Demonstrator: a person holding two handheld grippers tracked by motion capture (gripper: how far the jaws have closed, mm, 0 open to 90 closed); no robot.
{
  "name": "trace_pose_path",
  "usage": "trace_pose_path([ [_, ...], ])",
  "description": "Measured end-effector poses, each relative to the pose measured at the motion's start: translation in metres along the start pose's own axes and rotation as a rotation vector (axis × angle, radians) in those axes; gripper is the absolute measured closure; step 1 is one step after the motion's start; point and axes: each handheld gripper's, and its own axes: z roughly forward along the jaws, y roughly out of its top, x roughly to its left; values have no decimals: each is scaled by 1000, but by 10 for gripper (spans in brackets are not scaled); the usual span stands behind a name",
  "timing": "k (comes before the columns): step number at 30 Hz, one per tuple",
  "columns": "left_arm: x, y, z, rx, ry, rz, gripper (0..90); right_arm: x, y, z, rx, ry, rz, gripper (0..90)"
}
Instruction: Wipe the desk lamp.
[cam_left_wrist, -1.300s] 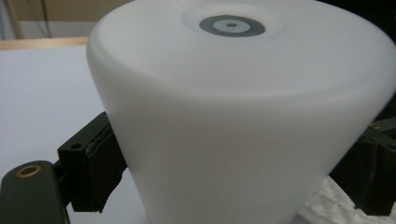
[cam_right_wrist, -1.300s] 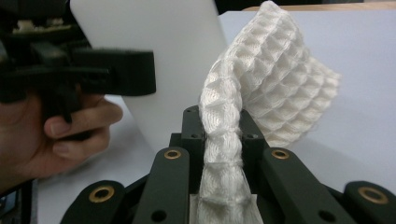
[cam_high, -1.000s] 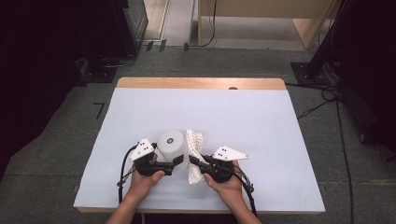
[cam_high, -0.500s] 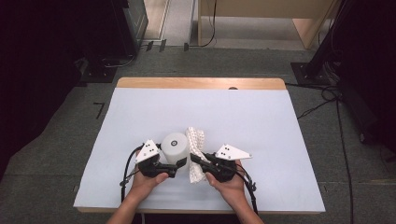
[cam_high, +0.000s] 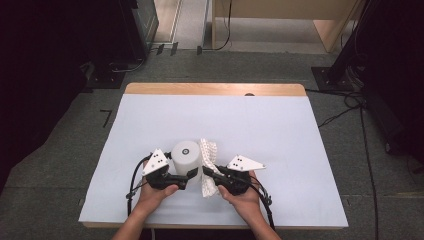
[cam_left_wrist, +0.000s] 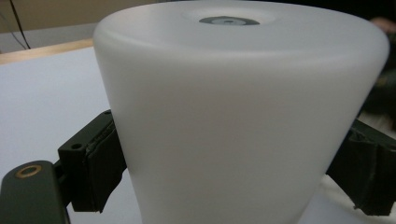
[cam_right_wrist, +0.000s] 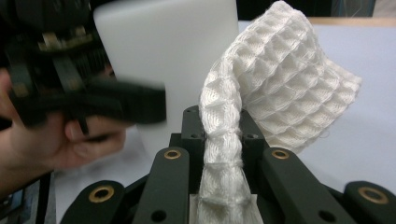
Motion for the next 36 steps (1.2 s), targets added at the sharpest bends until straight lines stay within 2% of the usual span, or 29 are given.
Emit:
trace_pose_path([
  [2, -3, -1, 3, 11, 6, 16, 89, -1, 4, -5, -24, -5, -6, 784],
  [4, -3, 0, 3, 1, 8, 15, 89, -1, 7, -8, -36, -6, 1, 784],
  [6, -1, 0, 3, -11, 34, 15, 89, -2, 6, -8, -35, -9, -3, 784],
  [9, 3, -3, 3, -7, 75, 44, 88, -4, 3, -6, -25, -20, 0, 784],
  [15, 4, -10, 7, 31, 92, 83, 87, -11, -1, -5, -16, -44, 19, 784],
  [18, 4, -14, 9, 39, 82, 92, 86, -12, -2, -4, -11, -50, 25, 784],
  [22, 3, -16, 6, 35, 93, 92, 84, -14, -3, -5, -10, -51, 22, 784],
  [26, 1, -13, 1, 23, 118, 64, 72, -14, -3, -6, -7, -55, 29, 784],
  [29, -4, -11, -3, 1, 125, 51, 23, -15, -4, -6, -6, -58, 27, 784],
  [32, -11, -10, -2, -15, 183, 21, 18, -16, -4, -5, -5, -60, 25, 784],
  [35, -21, -11, 8, 19, 302, -15, 42, -15, -5, -3, -1, -58, 23, 784],
  [36, -25, -12, 10, 23, 325, -7, 54, -14, -6, -2, 4, -58, 27, 784],
])
